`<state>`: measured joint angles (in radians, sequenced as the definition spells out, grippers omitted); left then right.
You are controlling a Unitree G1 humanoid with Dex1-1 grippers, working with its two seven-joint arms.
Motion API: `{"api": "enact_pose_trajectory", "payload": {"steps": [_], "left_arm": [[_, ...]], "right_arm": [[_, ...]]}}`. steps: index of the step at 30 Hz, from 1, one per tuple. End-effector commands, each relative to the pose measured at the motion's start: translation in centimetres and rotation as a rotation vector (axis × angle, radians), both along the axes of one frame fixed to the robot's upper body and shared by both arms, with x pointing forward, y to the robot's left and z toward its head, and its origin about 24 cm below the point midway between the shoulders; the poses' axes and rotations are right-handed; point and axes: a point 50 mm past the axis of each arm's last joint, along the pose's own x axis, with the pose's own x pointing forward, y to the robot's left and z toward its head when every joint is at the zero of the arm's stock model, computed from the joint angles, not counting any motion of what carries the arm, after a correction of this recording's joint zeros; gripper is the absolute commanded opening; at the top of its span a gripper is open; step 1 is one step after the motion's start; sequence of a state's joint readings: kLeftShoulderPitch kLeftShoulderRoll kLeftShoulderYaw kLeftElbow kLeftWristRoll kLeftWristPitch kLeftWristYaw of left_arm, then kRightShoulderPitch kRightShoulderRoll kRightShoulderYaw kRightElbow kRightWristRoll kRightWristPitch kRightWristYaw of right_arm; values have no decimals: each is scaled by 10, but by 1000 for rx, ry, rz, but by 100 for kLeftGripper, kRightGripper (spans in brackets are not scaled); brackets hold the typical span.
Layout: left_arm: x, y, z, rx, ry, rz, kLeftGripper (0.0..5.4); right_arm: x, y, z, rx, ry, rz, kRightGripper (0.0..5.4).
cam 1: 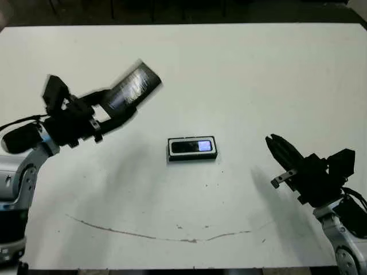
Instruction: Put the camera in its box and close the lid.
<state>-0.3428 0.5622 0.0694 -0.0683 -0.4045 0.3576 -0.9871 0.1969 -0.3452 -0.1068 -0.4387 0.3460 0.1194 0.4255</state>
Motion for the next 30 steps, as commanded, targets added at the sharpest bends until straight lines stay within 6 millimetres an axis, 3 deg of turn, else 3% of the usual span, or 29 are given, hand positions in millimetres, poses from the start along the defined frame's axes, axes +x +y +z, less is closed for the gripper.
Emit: {"api": "enact_pose_trajectory", "payload": {"steps": [1, 13, 30], "left_arm": [[3, -1, -5, 25, 53, -102, 279], [12, -18, -11, 79, 170, -261, 279], [33, -31, -44, 50, 324, -328, 279]], "right_arm": [[0, -3, -6, -8, 11, -9, 0], [2, -7, -11, -7, 17, -22, 0], [3, -7, -10, -1, 57, -12, 0]]}}
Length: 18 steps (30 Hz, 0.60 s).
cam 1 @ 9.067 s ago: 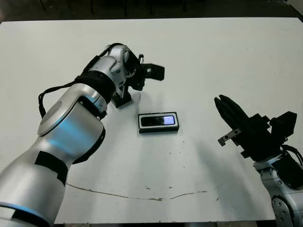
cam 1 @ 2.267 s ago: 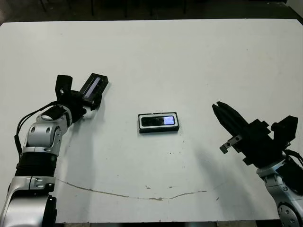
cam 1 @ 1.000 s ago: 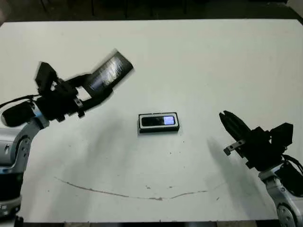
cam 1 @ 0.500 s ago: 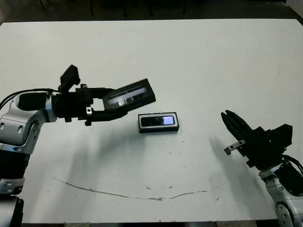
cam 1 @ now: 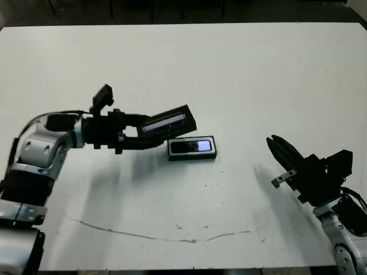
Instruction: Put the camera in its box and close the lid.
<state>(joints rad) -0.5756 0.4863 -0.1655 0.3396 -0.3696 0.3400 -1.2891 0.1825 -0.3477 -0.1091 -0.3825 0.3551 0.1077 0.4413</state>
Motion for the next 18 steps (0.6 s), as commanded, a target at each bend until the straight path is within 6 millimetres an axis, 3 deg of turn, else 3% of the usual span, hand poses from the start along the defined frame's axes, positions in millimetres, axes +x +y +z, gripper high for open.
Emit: {"api": "enact_pose_trajectory", "payload": {"steps": [1, 18], "left_arm": [[4, 1, -7, 49, 29, -21, 279], [16, -5, -32, 117, 125, -58, 279]], "right_arm": [[-1, -3, -4, -5, 32, -7, 0], [-2, -4, -8, 7, 41, -11, 0]]}}
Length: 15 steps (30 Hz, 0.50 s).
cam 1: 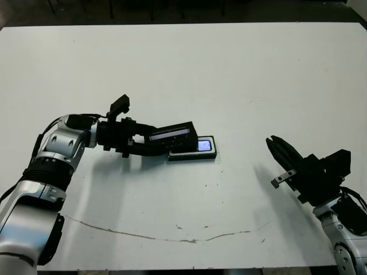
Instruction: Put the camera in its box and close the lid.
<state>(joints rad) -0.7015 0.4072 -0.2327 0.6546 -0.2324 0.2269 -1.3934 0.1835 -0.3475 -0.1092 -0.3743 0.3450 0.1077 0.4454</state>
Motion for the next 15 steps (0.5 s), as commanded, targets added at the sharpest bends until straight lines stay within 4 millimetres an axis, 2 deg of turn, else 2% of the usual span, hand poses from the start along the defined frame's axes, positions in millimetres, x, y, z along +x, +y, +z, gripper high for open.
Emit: {"api": "enact_pose_trajectory", "payload": {"steps": [1, 15], "left_arm": [[0, 2, -8, 26, 37, 10, 279], [-13, -10, -12, 61, 70, -139, 279]], "right_arm": [[-2, -3, -6, 21, 33, -13, 0], [-4, -1, -3, 10, 34, -34, 0]]}}
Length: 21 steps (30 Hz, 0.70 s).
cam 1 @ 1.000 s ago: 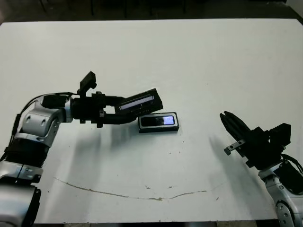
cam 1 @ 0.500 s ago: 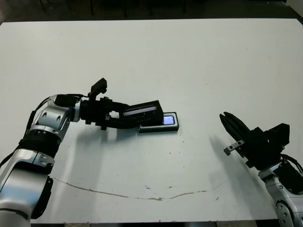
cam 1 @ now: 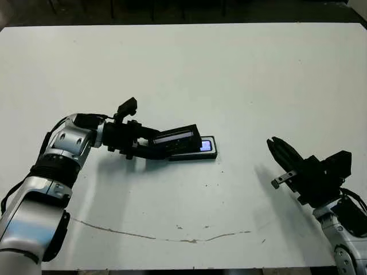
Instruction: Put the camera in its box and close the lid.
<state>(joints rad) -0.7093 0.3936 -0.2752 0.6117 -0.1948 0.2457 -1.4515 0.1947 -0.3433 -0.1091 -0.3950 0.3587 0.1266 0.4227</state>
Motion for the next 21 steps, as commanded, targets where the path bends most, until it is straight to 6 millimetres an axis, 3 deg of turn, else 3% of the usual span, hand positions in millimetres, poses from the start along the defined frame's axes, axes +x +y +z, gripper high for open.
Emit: {"api": "enact_pose_trajectory", "payload": {"steps": [1, 13, 21], "left_arm": [[-10, 2, -14, 17, 60, -36, 279], [-21, 1, -24, 46, 66, -39, 279], [-26, -24, -45, 181, -24, -47, 279]], "right_arm": [[-3, -2, -3, -7, 29, -18, 0], [-2, -2, -3, 12, 42, -4, 0], [-4, -2, 0, 16, 50, -11, 0]]}}
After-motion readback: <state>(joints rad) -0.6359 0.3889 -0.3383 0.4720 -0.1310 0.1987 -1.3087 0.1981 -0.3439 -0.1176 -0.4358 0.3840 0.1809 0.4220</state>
